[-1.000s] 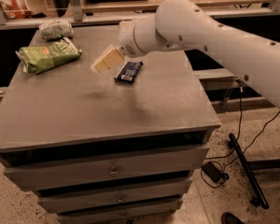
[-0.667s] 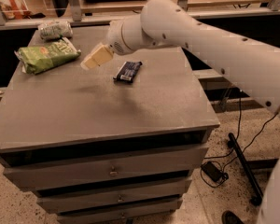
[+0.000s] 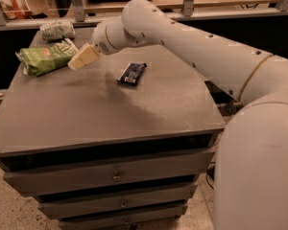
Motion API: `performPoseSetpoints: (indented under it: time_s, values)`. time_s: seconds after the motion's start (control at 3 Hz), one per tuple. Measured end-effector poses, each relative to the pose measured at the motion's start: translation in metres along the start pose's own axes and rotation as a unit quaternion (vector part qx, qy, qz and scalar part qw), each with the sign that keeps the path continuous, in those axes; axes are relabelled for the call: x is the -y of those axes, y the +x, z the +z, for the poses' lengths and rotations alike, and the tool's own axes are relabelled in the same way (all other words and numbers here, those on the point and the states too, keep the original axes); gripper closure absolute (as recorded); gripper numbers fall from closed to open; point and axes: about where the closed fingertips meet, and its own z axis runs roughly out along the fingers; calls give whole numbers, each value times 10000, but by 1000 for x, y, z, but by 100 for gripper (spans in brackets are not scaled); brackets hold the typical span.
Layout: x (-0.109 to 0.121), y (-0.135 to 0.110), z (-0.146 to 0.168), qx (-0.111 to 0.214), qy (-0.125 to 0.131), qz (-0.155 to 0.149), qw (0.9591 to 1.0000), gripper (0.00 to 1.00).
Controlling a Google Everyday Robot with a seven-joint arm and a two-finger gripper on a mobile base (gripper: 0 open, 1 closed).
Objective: Pick green jalapeno chip bag
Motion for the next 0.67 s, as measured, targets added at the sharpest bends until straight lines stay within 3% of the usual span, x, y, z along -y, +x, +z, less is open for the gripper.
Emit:
performPoseSetpoints:
  time_s: [0.67]
  values:
    - [4, -10, 51, 95, -271, 34, 9996, 0]
